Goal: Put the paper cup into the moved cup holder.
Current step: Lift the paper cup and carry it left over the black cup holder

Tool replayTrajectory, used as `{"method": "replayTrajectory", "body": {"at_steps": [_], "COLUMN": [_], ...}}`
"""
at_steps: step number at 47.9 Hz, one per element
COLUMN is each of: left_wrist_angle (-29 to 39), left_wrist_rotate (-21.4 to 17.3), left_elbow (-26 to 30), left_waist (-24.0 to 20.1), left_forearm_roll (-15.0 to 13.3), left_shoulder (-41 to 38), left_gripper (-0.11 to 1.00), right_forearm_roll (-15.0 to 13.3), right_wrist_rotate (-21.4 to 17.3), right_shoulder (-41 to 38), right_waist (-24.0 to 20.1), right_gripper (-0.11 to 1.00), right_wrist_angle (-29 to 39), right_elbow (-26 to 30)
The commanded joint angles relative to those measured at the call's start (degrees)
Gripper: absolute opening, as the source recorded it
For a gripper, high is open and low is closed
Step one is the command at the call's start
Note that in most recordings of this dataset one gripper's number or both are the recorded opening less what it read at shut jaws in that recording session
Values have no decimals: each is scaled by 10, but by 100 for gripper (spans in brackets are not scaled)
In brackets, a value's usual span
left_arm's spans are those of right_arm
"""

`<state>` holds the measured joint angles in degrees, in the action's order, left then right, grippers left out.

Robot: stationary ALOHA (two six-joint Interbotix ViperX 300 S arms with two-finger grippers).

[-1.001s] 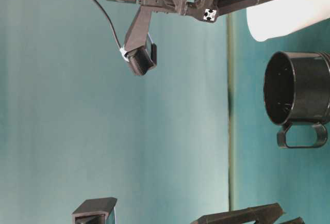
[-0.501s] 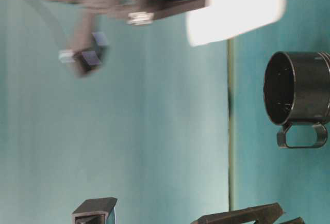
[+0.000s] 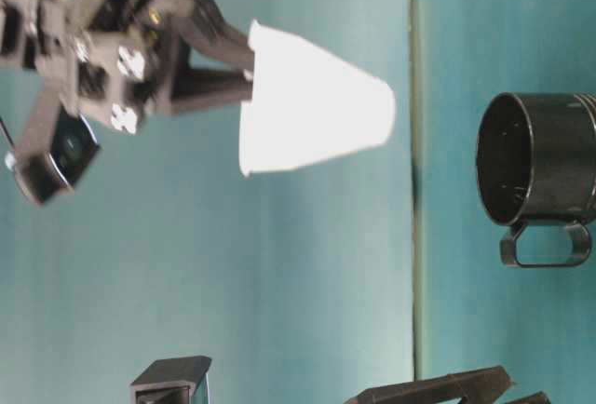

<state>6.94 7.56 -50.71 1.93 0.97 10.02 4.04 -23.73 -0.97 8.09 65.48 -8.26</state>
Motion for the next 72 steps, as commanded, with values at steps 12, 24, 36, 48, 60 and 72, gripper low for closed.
{"method": "replayTrajectory", "body": {"at_steps": [12,24,36,48,60,72], "left_wrist_angle": [-4,-4,-4,-4,-4,-5], "left_wrist_rotate": [1,1,1,1,14,18], "left_elbow": [10,10,10,11,10,9], "left_waist": [2,2,2,2,2,2], "left_forearm_roll": [2,2,1,2,2,2], "left_shoulder": [4,4,3,3,3,3], "left_gripper": [80,80,80,80,80,80], "right_forearm_roll": [2,0,-2,1,11,18], "right_wrist_rotate": [-3,-2,-1,-1,0,11], "right_shoulder": [-46,-88,-87,-91,-101,-107], "right_waist": [-20,-32,-23,-9,-9,-10], "right_gripper": [-5,-5,-5,-5,-5,-5], "right_wrist_angle": [-37,-84,-91,-107,-114,-114], "right_elbow": [16,-3,-20,-38,-40,-36]}}
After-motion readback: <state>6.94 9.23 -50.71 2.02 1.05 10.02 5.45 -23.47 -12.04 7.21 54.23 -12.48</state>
